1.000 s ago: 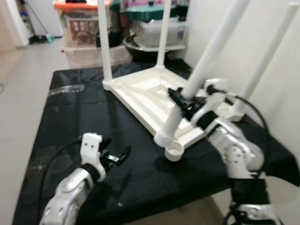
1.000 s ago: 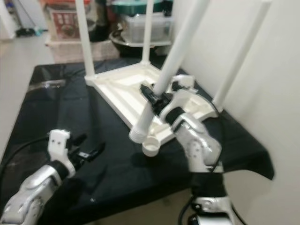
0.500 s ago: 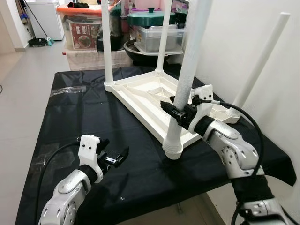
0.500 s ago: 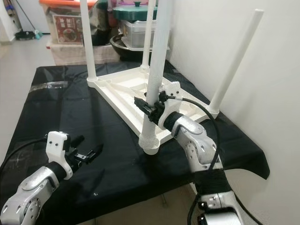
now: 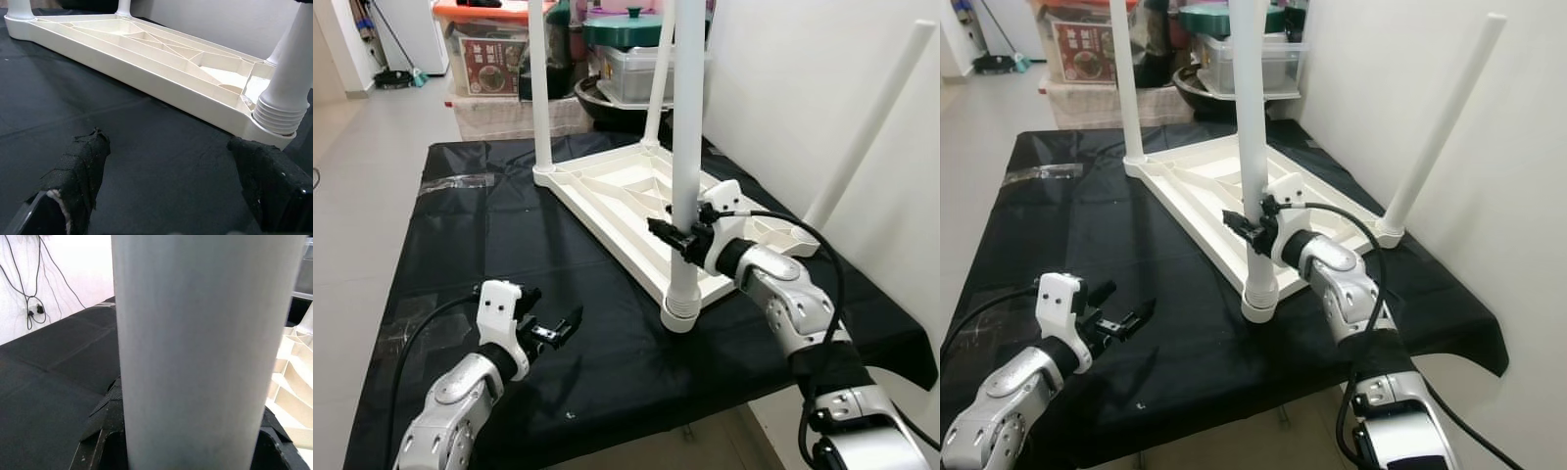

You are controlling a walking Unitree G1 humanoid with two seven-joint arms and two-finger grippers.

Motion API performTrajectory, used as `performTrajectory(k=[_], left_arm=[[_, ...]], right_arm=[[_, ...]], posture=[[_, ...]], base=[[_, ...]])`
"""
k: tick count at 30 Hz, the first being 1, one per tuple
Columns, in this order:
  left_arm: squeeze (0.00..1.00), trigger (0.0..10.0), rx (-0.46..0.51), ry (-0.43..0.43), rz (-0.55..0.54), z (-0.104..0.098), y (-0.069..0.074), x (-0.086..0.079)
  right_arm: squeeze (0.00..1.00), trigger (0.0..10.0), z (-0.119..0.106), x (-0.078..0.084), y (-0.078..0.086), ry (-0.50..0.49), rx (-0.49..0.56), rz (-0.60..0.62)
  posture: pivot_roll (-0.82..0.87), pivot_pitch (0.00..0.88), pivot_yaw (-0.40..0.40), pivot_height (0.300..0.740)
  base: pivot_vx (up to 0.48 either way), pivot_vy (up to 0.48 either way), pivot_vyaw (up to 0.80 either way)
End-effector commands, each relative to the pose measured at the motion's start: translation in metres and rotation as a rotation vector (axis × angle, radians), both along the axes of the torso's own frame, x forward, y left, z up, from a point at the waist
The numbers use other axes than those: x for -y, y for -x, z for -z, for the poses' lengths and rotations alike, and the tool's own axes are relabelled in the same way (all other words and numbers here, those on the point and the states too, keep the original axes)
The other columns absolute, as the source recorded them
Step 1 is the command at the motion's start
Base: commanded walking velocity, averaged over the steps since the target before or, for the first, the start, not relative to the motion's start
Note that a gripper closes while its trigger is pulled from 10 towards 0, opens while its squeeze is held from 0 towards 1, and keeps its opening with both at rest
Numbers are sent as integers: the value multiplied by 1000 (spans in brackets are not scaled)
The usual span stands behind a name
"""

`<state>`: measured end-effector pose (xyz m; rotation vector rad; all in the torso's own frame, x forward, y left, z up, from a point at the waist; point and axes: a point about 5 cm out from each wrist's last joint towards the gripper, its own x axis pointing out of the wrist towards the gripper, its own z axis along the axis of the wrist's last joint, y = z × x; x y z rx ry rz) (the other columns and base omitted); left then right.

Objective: Building children table

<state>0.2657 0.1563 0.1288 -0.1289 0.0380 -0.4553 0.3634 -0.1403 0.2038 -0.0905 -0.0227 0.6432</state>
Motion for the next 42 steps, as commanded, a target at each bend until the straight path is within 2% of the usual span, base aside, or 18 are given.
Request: performTrajectory(k=[1, 5, 11, 15, 17, 19, 20, 22, 27, 28, 29, 32, 36, 39, 42], left_arm=[[0, 10000, -10, -16, 1, 3, 0, -1], [0, 10000, -13, -17, 3, 4, 1, -1], [0, 10000, -16, -13, 5, 5, 2, 0], [0, 10000, -22, -14, 2, 6, 3, 0], [0, 10000, -22, -14, 2, 6, 3, 0], [0, 10000, -26, -16, -1, 7, 3, -1], [0, 10000, -26, -16, -1, 7, 3, -1], [0, 10000, -28, -18, -2, 7, 3, -2], [0, 10000, -29, -21, 0, 8, 2, -2], [0, 10000, -29, -21, 0, 8, 2, -2], [0, 10000, -29, -22, 8, 8, 2, 0], [0, 10000, -30, -22, 12, 9, 1, 1], [0, 10000, -29, -22, 15, 8, 0, 1], [0, 10000, -29, -22, 15, 8, 0, 1], [0, 10000, -29, -19, 3, 9, 1, 0]], right_arm=[[0, 0, 3, 1, -2, 34, 10, 0], [0, 0, 11, -2, 1, 53, 4, -40], [0, 0, 16, -4, 4, 23, -4, -66], [0, 0, 21, 1, 5, -77, -19, 27], [0, 0, 21, 1, 5, -77, -19, 27], [0, 0, 30, 7, 7, -142, -46, 120], [0, 0, 30, 7, 7, -142, -46, 120], [0, 0, 38, 12, 9, -188, -66, 212], [0, 0, 47, 13, 14, -218, -85, 259], [0, 0, 47, 13, 14, -218, -85, 259], [0, 0, 57, 8, 23, -196, -100, 236], [0, 0, 59, 5, 26, -171, -95, 201], [0, 0, 56, 0, 28, -124, -80, 117], [0, 0, 55, -1, 28, -119, -78, 109], [0, 0, 54, -4, 28, -112, -87, 45]], posture=[[102, 0, -93, 740], [100, 0, -93, 740], [95, 0, -91, 740], [93, 0, -89, 740], [93, 0, -89, 740], [89, 0, -84, 740], [89, 0, -84, 740], [85, 0, -80, 740], [77, 0, -71, 740], [77, 0, -71, 740], [72, 0, -64, 740], [71, 0, -63, 740], [67, 0, -65, 740], [67, 0, -65, 740], [78, 0, -84, 740]], base=[[0, 0, 0], [0, 0, 0], [0, 0, 0], [0, 0, 0], [0, 0, 0], [0, 0, 0], [0, 0, 0], [0, 0, 0], [0, 0, 0], [0, 0, 0], [0, 0, 0], [0, 0, 0], [0, 0, 0], [0, 0, 0], [0, 0, 0]])
